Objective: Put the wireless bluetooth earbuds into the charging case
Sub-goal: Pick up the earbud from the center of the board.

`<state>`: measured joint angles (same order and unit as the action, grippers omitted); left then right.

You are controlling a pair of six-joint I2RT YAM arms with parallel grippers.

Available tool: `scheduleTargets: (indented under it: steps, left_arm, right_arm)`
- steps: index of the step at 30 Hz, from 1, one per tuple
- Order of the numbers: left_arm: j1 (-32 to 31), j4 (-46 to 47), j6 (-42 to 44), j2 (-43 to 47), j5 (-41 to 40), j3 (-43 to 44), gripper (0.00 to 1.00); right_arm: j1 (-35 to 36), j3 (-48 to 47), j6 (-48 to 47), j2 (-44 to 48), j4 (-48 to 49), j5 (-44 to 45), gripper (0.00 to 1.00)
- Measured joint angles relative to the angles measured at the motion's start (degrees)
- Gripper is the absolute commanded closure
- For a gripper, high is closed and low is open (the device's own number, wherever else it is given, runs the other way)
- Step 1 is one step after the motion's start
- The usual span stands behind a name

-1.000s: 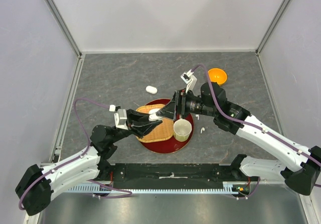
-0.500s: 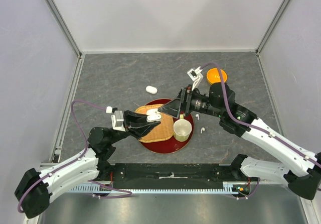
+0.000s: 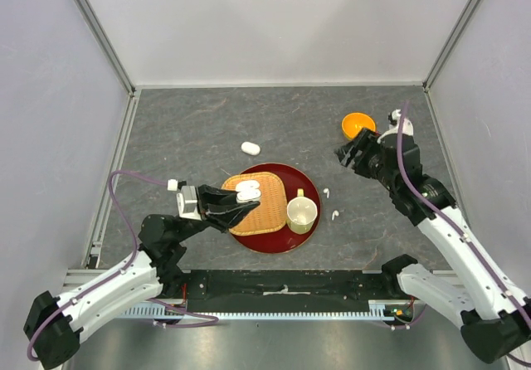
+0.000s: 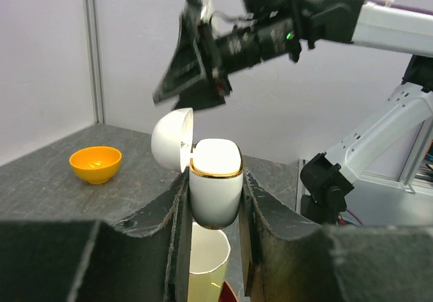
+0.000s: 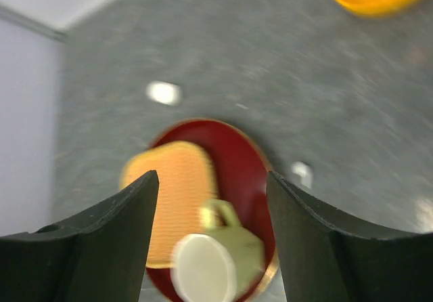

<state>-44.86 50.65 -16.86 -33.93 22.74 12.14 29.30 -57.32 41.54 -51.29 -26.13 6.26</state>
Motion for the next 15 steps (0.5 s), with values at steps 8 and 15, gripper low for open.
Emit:
scheduleTargets:
  steps: [8,15]
  left_arm:
    - [0.00,-3.50,0.00,2.49,-0.13,0.00,0.98]
    - [0.00,-5.18,0.02,3.15,-0.17,0.00,0.98]
  right_arm:
    - [-10.14,12.90,1.68,-3.69,-9.86,0.11,0.32]
    - [-10.40,13.07,-2.32,-13.33,-9.11,-2.12,0.35]
